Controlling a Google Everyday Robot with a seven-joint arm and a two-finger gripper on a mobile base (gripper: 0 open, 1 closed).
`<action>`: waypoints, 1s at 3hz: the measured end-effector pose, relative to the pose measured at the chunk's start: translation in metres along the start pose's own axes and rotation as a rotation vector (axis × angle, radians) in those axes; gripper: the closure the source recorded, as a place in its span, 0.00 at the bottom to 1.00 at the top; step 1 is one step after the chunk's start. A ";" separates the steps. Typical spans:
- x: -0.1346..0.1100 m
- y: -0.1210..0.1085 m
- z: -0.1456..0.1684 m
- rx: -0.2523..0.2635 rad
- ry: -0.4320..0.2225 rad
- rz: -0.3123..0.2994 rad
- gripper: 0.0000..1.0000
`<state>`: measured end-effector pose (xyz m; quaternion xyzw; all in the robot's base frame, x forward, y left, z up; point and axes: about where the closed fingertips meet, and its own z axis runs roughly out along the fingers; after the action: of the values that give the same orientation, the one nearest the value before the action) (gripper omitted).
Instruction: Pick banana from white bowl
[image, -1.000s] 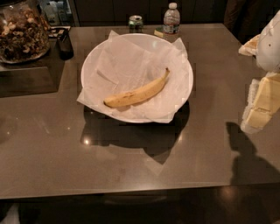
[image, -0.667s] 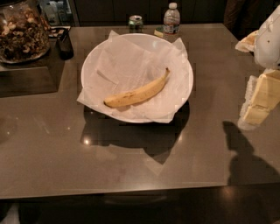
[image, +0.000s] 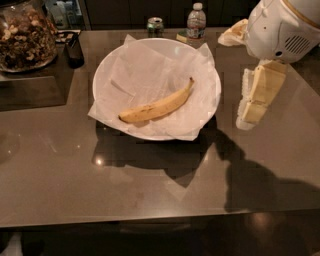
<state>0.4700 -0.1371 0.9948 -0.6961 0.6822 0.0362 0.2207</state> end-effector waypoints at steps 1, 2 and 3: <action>-0.041 -0.006 0.023 -0.073 -0.074 -0.119 0.00; -0.082 -0.005 0.051 -0.150 -0.124 -0.234 0.00; -0.083 -0.004 0.050 -0.138 -0.131 -0.227 0.00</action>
Offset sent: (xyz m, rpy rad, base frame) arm 0.0084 0.1419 -0.0340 0.0539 0.1339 0.4811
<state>0.4813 -0.0424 0.9802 -0.7784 0.5792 0.1033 0.2190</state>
